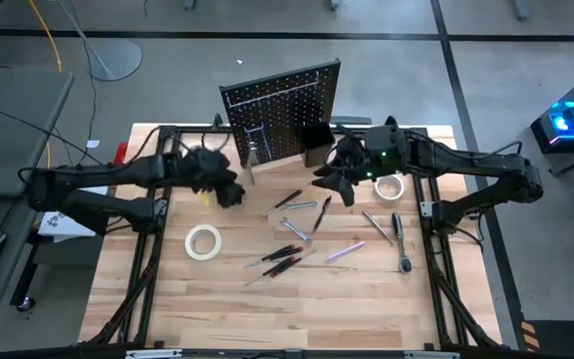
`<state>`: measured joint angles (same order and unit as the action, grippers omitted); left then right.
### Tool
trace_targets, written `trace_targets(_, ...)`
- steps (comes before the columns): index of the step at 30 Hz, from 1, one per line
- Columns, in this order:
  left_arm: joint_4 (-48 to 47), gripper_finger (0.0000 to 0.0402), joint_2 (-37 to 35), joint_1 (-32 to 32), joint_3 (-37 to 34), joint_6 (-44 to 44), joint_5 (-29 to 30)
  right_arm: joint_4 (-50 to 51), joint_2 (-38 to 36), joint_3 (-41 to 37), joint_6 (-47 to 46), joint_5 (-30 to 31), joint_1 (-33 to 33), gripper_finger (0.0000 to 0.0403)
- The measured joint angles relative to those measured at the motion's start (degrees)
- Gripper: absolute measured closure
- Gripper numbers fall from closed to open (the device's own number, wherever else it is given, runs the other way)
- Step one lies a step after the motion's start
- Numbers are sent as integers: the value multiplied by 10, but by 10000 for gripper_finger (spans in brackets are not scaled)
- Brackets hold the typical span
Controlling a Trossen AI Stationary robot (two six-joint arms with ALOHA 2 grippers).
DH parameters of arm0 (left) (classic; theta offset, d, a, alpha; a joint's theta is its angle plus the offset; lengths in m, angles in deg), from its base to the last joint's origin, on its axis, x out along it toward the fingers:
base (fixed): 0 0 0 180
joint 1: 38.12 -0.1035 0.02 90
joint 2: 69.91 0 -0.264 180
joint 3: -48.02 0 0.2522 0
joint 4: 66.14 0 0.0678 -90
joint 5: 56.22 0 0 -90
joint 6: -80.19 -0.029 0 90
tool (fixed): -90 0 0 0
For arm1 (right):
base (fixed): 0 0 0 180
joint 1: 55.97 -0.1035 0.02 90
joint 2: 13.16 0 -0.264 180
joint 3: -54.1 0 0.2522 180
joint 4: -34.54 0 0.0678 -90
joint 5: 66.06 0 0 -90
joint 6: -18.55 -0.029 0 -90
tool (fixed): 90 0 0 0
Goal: Hang tools onto peg board
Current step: Hang the silver wrench on the peg board
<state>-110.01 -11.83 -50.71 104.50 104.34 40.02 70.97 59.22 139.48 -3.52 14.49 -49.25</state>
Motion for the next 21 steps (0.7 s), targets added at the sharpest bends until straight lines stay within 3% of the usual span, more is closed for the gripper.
trace_targets(3,58,225,-2,55,-50,47,1,37,0,0,0,-4,0,258)
trace_targets(7,208,225,24,111,-121,116,4,115,0,-2,-4,-5,-2,258)
trace_targets(11,273,224,70,139,-137,131,13,144,1,-48,-5,3,-18,258)
trace_targets(17,283,224,136,150,-108,86,15,9,15,-172,-78,-10,-31,258)
trace_targets(21,315,224,188,150,-80,12,15,-97,56,-209,-110,-15,-41,258)
